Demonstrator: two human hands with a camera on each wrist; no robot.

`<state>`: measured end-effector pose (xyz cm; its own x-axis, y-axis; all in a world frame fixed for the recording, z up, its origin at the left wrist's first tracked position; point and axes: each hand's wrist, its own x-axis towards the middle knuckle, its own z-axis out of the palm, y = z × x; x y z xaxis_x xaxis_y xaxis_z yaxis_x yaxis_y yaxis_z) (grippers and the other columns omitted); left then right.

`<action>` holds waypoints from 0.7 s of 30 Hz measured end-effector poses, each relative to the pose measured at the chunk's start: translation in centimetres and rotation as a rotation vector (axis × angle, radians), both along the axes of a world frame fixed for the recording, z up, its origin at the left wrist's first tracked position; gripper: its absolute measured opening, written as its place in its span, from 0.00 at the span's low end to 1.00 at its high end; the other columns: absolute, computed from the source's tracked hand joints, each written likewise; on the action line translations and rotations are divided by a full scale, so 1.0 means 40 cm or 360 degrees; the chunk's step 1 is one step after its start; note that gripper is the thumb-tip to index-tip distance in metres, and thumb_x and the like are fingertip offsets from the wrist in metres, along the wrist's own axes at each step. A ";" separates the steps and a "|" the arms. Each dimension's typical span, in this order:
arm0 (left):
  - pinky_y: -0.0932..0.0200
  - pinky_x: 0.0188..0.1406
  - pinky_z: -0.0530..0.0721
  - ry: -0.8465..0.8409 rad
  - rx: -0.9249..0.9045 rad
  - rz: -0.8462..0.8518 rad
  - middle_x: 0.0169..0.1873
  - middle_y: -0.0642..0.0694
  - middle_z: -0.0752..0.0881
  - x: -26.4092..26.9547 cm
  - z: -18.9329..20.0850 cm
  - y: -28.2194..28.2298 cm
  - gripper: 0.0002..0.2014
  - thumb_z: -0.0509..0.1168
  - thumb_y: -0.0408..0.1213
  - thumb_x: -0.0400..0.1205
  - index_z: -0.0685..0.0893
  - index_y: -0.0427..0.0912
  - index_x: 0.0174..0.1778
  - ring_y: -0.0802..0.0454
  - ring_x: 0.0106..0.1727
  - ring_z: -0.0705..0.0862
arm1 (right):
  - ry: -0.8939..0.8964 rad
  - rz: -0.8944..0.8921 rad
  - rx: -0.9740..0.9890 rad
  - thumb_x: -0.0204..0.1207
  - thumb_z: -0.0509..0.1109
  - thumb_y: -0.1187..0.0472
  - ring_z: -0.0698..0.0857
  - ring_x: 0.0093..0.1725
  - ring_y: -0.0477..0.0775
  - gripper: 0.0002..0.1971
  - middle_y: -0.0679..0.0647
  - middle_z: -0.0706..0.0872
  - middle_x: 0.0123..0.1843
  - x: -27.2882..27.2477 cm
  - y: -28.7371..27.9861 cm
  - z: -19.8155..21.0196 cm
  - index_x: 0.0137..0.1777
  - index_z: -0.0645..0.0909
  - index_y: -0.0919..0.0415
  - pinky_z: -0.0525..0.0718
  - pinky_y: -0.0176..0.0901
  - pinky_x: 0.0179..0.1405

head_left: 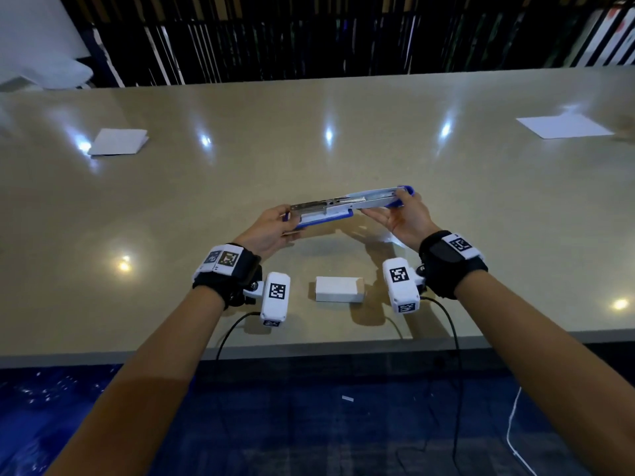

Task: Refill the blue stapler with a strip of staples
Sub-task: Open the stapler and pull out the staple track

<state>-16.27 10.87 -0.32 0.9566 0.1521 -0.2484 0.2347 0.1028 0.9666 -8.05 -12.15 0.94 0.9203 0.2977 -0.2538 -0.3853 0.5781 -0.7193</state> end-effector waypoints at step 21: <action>0.65 0.52 0.78 -0.0025 0.1347 -0.0883 0.62 0.53 0.71 -0.053 0.002 0.036 0.51 0.79 0.34 0.69 0.56 0.59 0.83 0.54 0.55 0.75 | -0.0405 0.0387 -0.0924 0.83 0.61 0.68 0.86 0.32 0.60 0.14 0.62 0.80 0.39 0.092 0.140 0.012 0.67 0.69 0.60 0.90 0.52 0.28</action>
<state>-18.37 12.31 -0.23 0.9480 -0.1948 -0.2518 0.0278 -0.7374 0.6748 -4.36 -6.53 1.40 0.8967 0.3845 -0.2191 -0.2330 -0.0106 -0.9724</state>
